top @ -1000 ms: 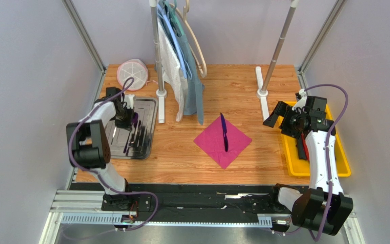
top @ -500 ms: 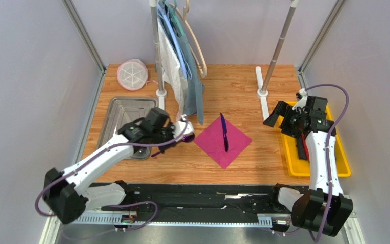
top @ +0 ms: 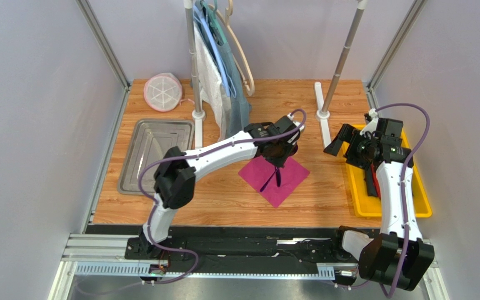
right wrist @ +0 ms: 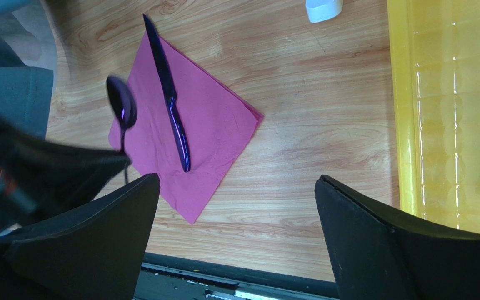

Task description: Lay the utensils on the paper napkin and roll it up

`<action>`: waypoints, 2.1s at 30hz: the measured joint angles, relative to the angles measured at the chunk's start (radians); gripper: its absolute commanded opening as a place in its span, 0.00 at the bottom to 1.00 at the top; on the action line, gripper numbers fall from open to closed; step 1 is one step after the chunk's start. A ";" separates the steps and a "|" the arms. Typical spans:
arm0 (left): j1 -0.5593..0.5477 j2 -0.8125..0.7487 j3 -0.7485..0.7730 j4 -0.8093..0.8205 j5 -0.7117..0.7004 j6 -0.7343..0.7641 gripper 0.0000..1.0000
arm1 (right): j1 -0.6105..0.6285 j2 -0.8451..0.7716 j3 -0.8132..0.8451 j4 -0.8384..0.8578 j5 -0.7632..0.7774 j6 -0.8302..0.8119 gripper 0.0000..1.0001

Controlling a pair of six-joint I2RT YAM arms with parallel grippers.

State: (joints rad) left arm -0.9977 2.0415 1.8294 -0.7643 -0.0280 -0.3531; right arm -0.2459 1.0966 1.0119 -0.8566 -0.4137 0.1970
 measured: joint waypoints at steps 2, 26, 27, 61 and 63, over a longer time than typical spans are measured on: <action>0.031 0.083 0.079 -0.019 0.003 -0.117 0.00 | 0.000 0.000 0.000 0.000 0.000 0.001 1.00; 0.161 0.215 0.095 0.016 -0.019 -0.618 0.00 | -0.002 0.004 -0.050 0.039 -0.203 0.012 1.00; 0.162 0.227 0.098 0.018 -0.014 -0.619 0.00 | -0.002 0.006 -0.050 0.039 -0.207 0.012 1.00; 0.193 0.293 0.109 0.051 0.024 -0.637 0.29 | -0.002 0.006 -0.071 0.054 -0.224 0.013 1.00; 0.193 0.293 0.109 0.051 0.024 -0.636 0.30 | -0.002 0.006 -0.071 0.054 -0.224 0.013 1.00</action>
State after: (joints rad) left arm -0.8051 2.3341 1.9385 -0.7128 -0.0040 -0.9886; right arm -0.2474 1.1027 0.9409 -0.8028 -0.6373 0.2100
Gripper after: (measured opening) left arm 0.276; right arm 0.999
